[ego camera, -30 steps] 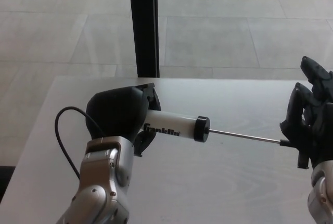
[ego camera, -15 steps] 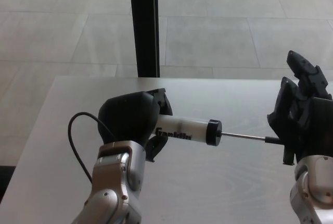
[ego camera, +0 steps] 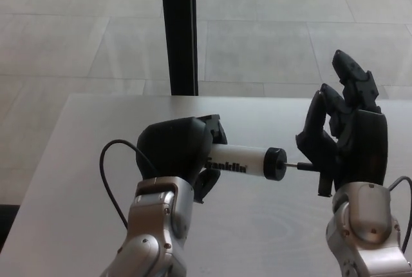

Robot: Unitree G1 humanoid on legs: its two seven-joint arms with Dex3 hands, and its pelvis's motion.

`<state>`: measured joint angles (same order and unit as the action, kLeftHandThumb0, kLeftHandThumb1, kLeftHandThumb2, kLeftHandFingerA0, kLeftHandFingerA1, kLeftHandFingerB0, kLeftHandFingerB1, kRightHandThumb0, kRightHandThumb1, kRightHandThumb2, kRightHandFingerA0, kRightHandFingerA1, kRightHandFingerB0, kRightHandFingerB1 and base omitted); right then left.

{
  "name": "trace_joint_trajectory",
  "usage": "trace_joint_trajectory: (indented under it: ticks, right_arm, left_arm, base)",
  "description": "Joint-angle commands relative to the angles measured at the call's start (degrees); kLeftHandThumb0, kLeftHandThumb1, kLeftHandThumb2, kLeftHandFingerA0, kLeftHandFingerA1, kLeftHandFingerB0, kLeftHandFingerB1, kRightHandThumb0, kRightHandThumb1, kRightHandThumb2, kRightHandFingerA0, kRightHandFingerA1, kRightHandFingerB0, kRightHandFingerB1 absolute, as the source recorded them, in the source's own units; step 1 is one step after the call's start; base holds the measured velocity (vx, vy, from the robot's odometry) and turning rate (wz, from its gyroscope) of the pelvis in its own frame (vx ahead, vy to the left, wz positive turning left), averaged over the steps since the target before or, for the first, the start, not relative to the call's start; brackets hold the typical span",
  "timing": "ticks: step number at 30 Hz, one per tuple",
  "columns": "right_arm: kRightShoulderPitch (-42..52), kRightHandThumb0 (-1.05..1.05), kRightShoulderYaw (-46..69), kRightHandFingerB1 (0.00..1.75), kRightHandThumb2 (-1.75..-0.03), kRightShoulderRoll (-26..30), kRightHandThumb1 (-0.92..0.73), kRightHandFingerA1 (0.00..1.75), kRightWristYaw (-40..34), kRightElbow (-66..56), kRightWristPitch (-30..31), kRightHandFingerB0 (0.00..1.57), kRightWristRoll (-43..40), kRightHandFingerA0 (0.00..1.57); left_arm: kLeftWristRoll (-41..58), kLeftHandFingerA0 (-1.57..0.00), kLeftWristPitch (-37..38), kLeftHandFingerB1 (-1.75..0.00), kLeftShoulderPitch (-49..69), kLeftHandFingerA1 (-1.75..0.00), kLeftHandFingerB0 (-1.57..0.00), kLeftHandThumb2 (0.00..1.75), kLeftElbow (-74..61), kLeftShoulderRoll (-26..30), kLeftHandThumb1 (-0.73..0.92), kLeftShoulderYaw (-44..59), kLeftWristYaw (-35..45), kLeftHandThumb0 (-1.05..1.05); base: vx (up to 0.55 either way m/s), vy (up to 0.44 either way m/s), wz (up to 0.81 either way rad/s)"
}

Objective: The robot uses its left hand to lift the air pump kept on the middle of the desk and use the right hand to compress the handle

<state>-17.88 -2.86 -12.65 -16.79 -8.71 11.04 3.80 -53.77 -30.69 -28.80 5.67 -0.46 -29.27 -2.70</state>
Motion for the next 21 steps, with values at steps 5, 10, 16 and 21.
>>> trace_joint_trajectory:
  ticks: [5, 10, 16, 21]
  right_arm:
    - [-2.1, -0.73, -0.7, 0.38, -0.81, -1.4, -0.92, 0.41, -2.0, 1.4, -1.6, 0.15, 1.3, 0.15]
    - [-3.6, -0.75, -0.6, 0.38, -0.8, -1.7, -0.92, 0.44, -2.5, 2.3, -3.4, 0.16, 1.5, 0.16]
    - [-4.5, -0.78, -0.5, 0.37, -0.78, -1.5, -0.92, 0.45, -2.1, 3.9, -5.1, 0.15, 1.4, 0.16]
    - [-3.8, -0.76, 0.9, 0.37, -0.78, -0.8, -0.92, 0.43, -1.0, 2.4, -5.1, 0.17, -0.2, 0.16]
  left_arm:
    - [-0.2, -0.94, -1.0, -1.31, -3.9, -1.75, -0.78, 0.98, 3.8, -1.7, 0.49, -1.5, 1.1, -0.32]
    - [-1.7, -0.96, -3.5, -1.47, -6.4, -1.75, -0.8, 1.13, 8.4, -4.4, 0.47, -2.7, -0.1, -0.26]
    - [-3.2, -0.9, -5.1, -0.84, -8.7, -1.43, -0.77, 0.63, 8.2, -5.4, 0.56, -5.1, 1.4, -0.32]
    - [-3.7, -0.96, -4.2, -0.93, -6.5, -1.65, -0.86, 0.89, 7.6, -4.7, 0.5, -6.5, -0.5, -0.22]
  base:
    - [0.0, 0.0, 0.0]
    - [0.0, 0.0, 0.0]
    - [0.0, 0.0, 0.0]
    - [0.0, 0.0, 0.0]
